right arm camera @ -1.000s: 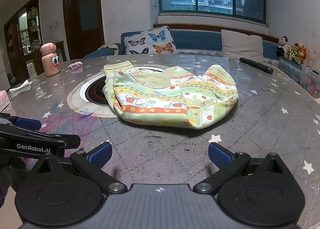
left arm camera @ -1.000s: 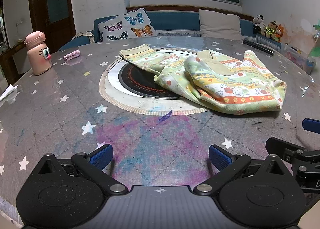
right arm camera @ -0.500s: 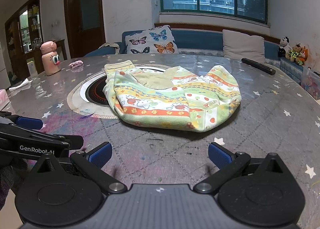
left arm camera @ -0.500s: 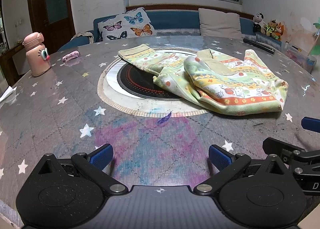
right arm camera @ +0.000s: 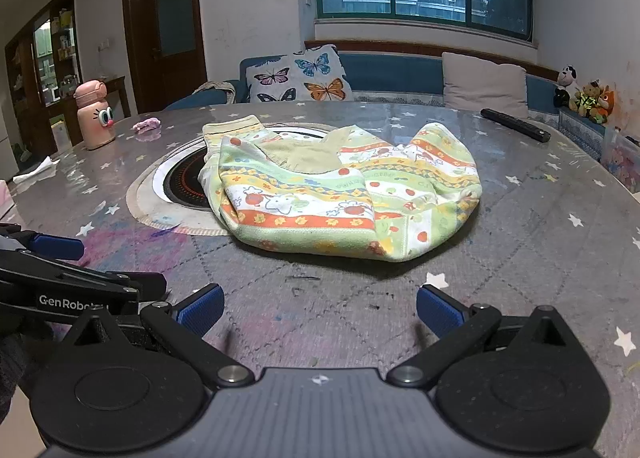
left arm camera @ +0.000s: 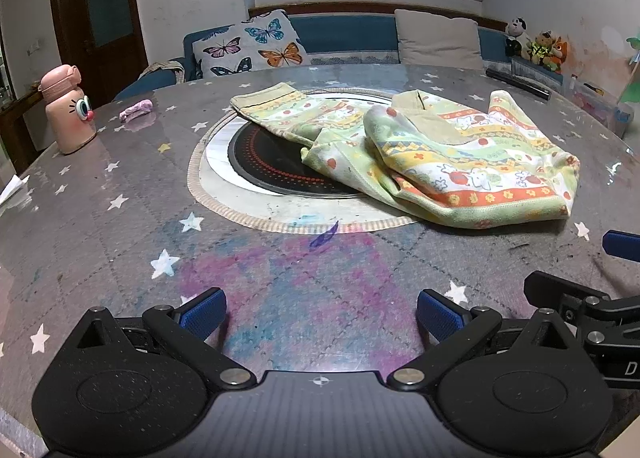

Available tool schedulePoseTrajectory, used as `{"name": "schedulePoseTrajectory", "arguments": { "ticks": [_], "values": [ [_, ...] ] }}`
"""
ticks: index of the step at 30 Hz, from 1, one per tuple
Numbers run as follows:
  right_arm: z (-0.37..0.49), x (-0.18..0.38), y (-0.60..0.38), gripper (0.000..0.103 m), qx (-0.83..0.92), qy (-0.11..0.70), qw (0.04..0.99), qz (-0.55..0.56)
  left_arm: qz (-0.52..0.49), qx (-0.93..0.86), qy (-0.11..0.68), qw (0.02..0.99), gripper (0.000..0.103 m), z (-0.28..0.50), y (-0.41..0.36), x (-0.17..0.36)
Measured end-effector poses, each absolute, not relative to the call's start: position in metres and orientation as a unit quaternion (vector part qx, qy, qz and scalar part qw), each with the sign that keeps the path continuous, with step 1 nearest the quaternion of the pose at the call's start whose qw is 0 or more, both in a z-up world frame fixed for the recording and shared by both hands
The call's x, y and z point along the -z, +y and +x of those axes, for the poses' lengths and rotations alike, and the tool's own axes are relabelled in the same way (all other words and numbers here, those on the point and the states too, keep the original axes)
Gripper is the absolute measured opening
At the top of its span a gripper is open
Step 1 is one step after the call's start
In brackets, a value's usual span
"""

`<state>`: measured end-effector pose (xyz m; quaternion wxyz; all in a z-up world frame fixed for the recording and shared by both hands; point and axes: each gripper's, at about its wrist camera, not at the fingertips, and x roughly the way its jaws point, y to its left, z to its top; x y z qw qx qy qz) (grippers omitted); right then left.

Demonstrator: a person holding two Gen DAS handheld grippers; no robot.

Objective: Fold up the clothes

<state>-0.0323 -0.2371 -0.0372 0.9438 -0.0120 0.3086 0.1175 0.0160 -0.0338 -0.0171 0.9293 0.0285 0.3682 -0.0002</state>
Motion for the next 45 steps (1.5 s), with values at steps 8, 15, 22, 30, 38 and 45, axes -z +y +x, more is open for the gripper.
{"name": "schedulePoseTrajectory", "arguments": {
  "ticks": [8, 15, 22, 30, 38, 45],
  "values": [
    [-0.026, 0.037, -0.237, 0.103, -0.119, 0.311, 0.943, -0.009, 0.032, 0.002, 0.370, 0.929, 0.103, 0.023, -0.036, 0.016],
    [-0.021, 0.036, -0.238, 0.103, -0.119, 0.313, 0.942, -0.007, 0.035, 0.004, 0.370, 0.928, 0.103, 0.030, -0.038, 0.015],
    [-0.015, 0.033, -0.238, 0.103, -0.120, 0.314, 0.942, -0.005, 0.036, 0.005, 0.371, 0.928, 0.103, 0.036, -0.040, 0.013],
    [-0.007, 0.029, -0.238, 0.103, -0.121, 0.316, 0.941, -0.002, 0.037, 0.006, 0.373, 0.927, 0.103, 0.045, -0.042, 0.011],
    [0.003, 0.027, -0.239, 0.103, -0.121, 0.318, 0.940, -0.001, 0.036, 0.004, 0.375, 0.926, 0.103, 0.055, -0.041, 0.009],
    [0.014, 0.023, -0.239, 0.103, -0.124, 0.318, 0.940, 0.004, 0.040, 0.005, 0.375, 0.926, 0.103, 0.063, -0.043, 0.007]
  ]
}}
